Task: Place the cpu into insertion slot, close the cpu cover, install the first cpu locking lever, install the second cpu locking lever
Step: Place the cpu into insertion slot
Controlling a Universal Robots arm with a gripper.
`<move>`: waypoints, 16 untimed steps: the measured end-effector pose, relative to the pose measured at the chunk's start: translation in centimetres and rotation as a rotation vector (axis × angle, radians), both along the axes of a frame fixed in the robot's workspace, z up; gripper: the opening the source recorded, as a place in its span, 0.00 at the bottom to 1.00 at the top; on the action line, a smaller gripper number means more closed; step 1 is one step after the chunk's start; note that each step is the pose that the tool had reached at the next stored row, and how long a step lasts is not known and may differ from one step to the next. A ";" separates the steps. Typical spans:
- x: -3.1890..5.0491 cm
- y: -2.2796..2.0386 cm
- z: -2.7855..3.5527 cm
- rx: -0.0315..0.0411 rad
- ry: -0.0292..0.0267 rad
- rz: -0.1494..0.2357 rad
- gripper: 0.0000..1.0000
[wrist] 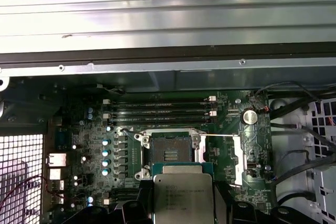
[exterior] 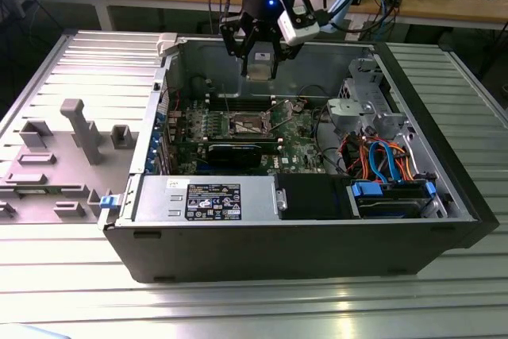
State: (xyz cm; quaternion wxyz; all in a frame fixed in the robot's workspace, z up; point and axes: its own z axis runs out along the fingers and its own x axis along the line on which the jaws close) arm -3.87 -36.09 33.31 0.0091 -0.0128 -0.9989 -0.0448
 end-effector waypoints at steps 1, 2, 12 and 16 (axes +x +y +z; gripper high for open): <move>0.00 0.00 -0.02 0.0000 0.0000 0.000 0.55; 0.00 0.00 -0.04 0.0000 0.0000 0.000 0.55; 0.00 0.00 -0.24 0.0000 0.0000 0.000 0.55; 0.00 0.00 -0.33 0.0000 0.0000 0.000 0.55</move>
